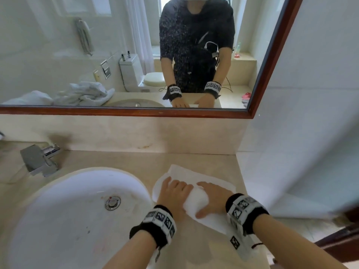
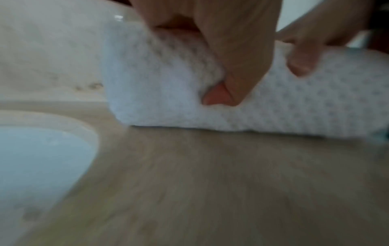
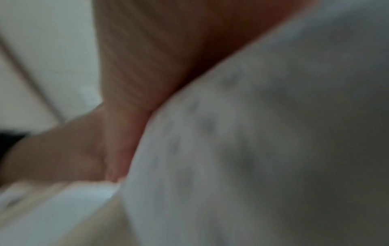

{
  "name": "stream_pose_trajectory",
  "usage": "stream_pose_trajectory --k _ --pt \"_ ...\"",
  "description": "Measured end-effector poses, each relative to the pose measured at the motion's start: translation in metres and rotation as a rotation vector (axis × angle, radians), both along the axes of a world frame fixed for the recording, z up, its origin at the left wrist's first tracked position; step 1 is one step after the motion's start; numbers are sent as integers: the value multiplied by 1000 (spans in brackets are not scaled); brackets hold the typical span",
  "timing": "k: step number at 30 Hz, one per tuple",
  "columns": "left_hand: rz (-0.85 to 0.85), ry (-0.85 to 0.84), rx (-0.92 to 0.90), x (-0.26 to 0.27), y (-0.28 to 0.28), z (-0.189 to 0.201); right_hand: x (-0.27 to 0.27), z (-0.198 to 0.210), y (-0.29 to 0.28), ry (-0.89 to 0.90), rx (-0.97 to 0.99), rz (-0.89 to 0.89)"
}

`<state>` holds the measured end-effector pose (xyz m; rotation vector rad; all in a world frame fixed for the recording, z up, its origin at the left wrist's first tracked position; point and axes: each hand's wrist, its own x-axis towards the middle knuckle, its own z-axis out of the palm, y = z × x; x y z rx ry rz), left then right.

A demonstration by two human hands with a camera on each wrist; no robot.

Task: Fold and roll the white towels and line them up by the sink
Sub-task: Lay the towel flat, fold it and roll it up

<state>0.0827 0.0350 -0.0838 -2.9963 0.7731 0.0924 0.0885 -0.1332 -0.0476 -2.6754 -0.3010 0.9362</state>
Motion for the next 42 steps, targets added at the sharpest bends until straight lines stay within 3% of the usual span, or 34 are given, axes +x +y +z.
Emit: stream_pose_trajectory --k 2,4,6,8,11,12,14,15,17,21,24,28,34,42 --pt "62 101 -25 19 -6 12 -13 -6 2 -242 -178 113" --pt "59 91 5 33 -12 22 -24 -18 6 -436 -329 168" --pt "85 122 46 37 -18 29 -24 -23 3 -478 -319 99" --pt "179 138 -10 29 -20 26 -8 -25 -5 -406 -211 5" --pt "452 76 -377 6 -23 11 24 -18 -18 -120 5 -219" --pt "545 169 -616 -1 -25 6 31 -21 -20 -47 91 -308" --pt "659 538 -1130 -10 -33 -3 35 -30 -22 41 306 -480" --pt "697 677 -1276 -12 -39 -7 33 -35 -22 73 422 -553" --pt "785 763 -1310 -13 -46 -11 22 -45 -21 120 621 -671" --pt "909 711 -1367 -14 -54 -18 -2 -64 -18 263 956 -951" --pt "894 636 -1408 -24 -62 -17 -12 -78 -16 356 1076 -1073" --pt "864 648 -1500 -37 -65 -15 -17 -101 -15 280 1117 -1184" --pt "790 547 -1509 -46 -40 5 -23 -68 14 160 1222 -1128" --pt "812 300 -1625 -91 91 60 -49 -2 148 195 1268 -887"
